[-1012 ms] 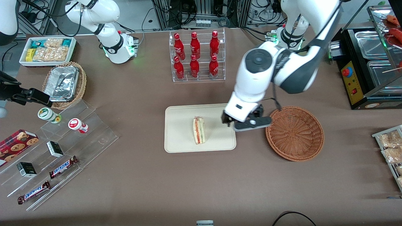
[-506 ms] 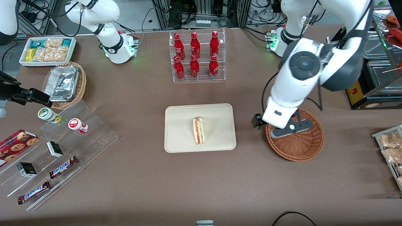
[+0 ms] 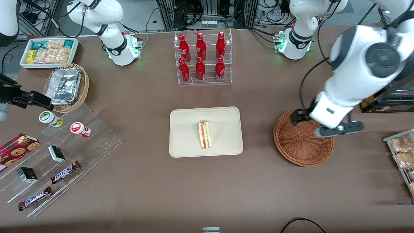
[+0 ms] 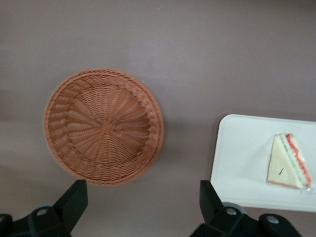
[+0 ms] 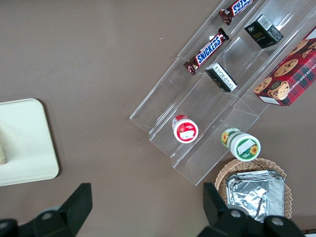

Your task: Place sandwich from basket to tray

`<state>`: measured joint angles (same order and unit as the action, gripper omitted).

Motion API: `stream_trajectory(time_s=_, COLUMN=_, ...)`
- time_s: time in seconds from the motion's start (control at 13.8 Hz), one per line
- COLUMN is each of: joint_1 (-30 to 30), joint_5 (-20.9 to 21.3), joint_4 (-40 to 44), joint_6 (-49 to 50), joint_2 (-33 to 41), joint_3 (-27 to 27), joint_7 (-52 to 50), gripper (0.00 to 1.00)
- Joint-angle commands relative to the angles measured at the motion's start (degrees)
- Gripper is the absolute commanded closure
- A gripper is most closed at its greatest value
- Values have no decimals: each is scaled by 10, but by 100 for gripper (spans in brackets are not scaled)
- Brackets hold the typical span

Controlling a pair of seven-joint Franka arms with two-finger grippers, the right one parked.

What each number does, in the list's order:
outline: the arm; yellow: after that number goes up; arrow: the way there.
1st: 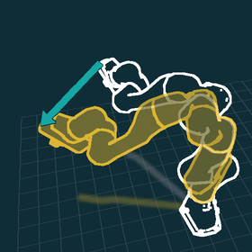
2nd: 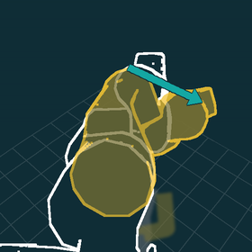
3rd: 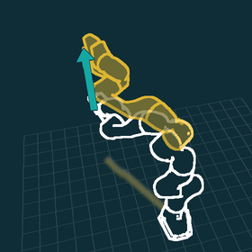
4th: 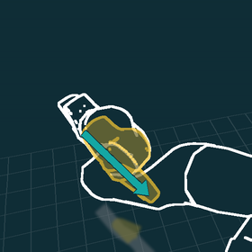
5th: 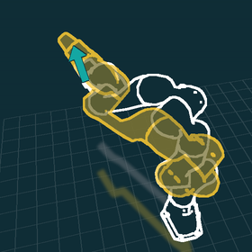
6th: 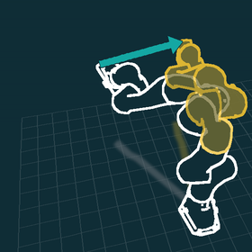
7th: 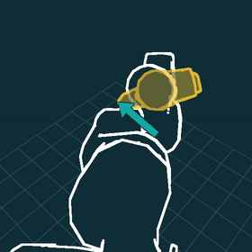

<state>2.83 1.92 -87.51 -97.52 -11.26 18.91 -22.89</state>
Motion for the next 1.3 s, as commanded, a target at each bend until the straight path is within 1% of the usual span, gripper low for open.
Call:
stream_trajectory(time_s=0.0, joint_1=-12, joint_5=-26, joint_4=-17, joint_6=29, joint_2=37, joint_3=-45, joint_7=62, gripper=0)
stream_trajectory(time_s=0.07, joint_1=-19, joint_5=-26, joint_4=-19, joint_6=37, joint_2=45, joint_3=-60, joint_7=72, gripper=0)
stream_trajectory(time_s=0.22, joint_1=-41, joint_5=-27, joint_4=-20, joint_6=59, joint_2=61, joint_3=-111, joint_7=102, gripper=0)
stream_trajectory(time_s=0.51, joint_1=-54, joint_5=-27, joint_4=-45, joint_6=81, joint_2=106, joint_3=-153, joint_7=116, gripper=0)
stream_trajectory(time_s=0.72, joint_1=-66, joint_5=-27, joint_4=-74, joint_6=87, joint_2=142, joint_3=-194, joint_7=172, gripper=0)
stream_trajectory(time_s=1.01, joint_1=-65, joint_5=-26, joint_4=-91, joint_6=95, joint_2=171, joint_3=-212, joint_7=181, gripper=0)
stream_trajectory(time_s=1.23, joint_1=-64, joint_5=-20, joint_4=-79, joint_6=93, joint_2=158, joint_3=-208, joint_7=172, gripper=0)
